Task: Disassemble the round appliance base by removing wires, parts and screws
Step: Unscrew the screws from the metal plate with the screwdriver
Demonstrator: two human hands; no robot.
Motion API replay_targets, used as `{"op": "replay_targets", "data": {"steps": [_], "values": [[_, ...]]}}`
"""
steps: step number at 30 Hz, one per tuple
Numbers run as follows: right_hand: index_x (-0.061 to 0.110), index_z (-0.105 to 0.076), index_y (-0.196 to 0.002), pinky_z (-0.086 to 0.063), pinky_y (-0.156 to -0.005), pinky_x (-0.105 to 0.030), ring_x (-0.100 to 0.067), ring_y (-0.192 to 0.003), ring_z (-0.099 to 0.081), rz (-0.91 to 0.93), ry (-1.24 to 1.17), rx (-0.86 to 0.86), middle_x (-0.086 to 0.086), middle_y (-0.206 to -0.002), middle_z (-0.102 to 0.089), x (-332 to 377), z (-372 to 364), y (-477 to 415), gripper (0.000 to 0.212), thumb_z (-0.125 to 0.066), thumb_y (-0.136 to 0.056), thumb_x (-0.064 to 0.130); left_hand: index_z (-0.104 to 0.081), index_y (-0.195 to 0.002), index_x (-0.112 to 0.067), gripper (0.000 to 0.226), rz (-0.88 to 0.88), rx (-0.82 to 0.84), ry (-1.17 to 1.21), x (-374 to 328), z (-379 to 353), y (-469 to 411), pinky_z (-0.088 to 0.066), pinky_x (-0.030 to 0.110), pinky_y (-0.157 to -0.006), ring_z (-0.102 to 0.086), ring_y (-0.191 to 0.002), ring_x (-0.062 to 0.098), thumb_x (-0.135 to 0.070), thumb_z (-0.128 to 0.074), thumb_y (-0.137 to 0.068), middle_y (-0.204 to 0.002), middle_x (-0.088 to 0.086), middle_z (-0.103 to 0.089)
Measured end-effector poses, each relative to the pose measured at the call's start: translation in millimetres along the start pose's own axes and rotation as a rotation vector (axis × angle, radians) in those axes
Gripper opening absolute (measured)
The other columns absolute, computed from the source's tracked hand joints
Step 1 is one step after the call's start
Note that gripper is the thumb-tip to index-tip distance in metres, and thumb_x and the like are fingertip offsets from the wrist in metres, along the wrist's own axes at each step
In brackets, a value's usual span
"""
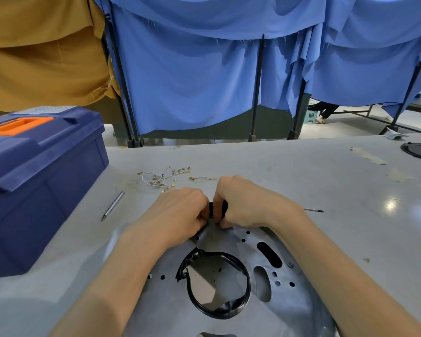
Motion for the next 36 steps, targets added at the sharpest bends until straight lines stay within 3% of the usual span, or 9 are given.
{"op": "replay_targets", "data": {"steps": [7, 14, 23, 31, 34, 36], "values": [[0.010, -0.068, -0.097, -0.056, -0.078, -0.043, -0.033, -0.086, -0.062, 0.005, -0.012, -0.006, -0.013, -0.094, -0.063, -1.2, -0.5, -1.3, 0.025, -0.068, -0.075, -0.001, -0.039, -0.085, -0.023, 0.017, -0.030, 0.003, -0.084, -3.4, -3.0, 2.5, -0.029, 0.032, -0.064, -0.056, -0.094, 0.028, -0.028, -0.049, -0.097, -0.096, -0.002, -0.045], [0.010, -0.066, -0.098, -0.056, -0.079, -0.042, -0.032, -0.087, -0.061, 0.006, -0.017, -0.004, -0.010, -0.091, -0.059, -2.5, -1.2, -2.0, 0.024, -0.068, -0.077, 0.000, -0.051, -0.102, -0.018, 0.011, -0.011, 0.023, -0.057, -1.6, -4.3, 5.1, -0.031, 0.034, -0.067, -0.055, -0.098, 0.029, -0.027, -0.048, -0.098, -0.108, 0.001, -0.050], [0.007, -0.071, -0.096, -0.057, -0.075, -0.041, -0.034, -0.084, -0.062, 0.015, -0.010, -0.001, -0.013, -0.088, -0.064, -1.9, -0.7, -2.6, 0.022, -0.066, -0.076, -0.001, -0.044, -0.094, -0.019, 0.004, 0.008, 0.066, -0.050, -1.6, -4.2, 6.3, -0.032, 0.034, -0.066, -0.054, -0.094, 0.030, -0.018, -0.045, -0.097, -0.106, 0.003, -0.048], [0.008, -0.067, -0.088, -0.056, -0.078, -0.045, -0.035, -0.086, -0.062, 0.021, -0.024, -0.013, -0.014, -0.089, -0.063, -0.8, -0.3, -3.4, 0.021, -0.054, -0.077, -0.005, -0.035, -0.089, -0.019, 0.013, 0.008, 0.083, -0.067, -2.4, -5.1, 7.0, -0.030, 0.034, -0.065, -0.052, -0.091, 0.030, -0.008, -0.041, -0.094, -0.093, -0.001, -0.034], [0.010, -0.064, -0.081, -0.056, -0.077, -0.044, -0.037, -0.086, -0.062, 0.023, -0.016, -0.011, -0.013, -0.082, -0.059, -0.6, 0.4, -3.2, 0.019, -0.054, -0.076, -0.005, -0.037, -0.091, -0.017, 0.011, 0.009, 0.084, -0.053, -2.5, -4.8, 8.3, -0.035, 0.036, -0.067, -0.052, -0.091, 0.030, -0.008, -0.041, -0.095, -0.102, 0.003, -0.043], [0.006, -0.066, -0.086, -0.056, -0.078, -0.046, -0.037, -0.086, -0.063, 0.016, -0.020, -0.010, -0.014, -0.086, -0.062, -0.7, 0.5, -3.4, 0.019, -0.054, -0.076, -0.005, -0.043, -0.097, -0.014, 0.005, 0.003, 0.037, -0.008, -2.7, -1.3, 8.6, -0.043, 0.039, -0.073, -0.054, -0.090, 0.029, -0.009, -0.042, -0.098, -0.104, 0.003, -0.044]]}}
Point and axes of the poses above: each hand's wrist, its own y-axis away from the middle knuckle, its own z-axis out of the back of the hand, x = y × z, the point moved 6 cm from there along -y, towards the middle knuckle
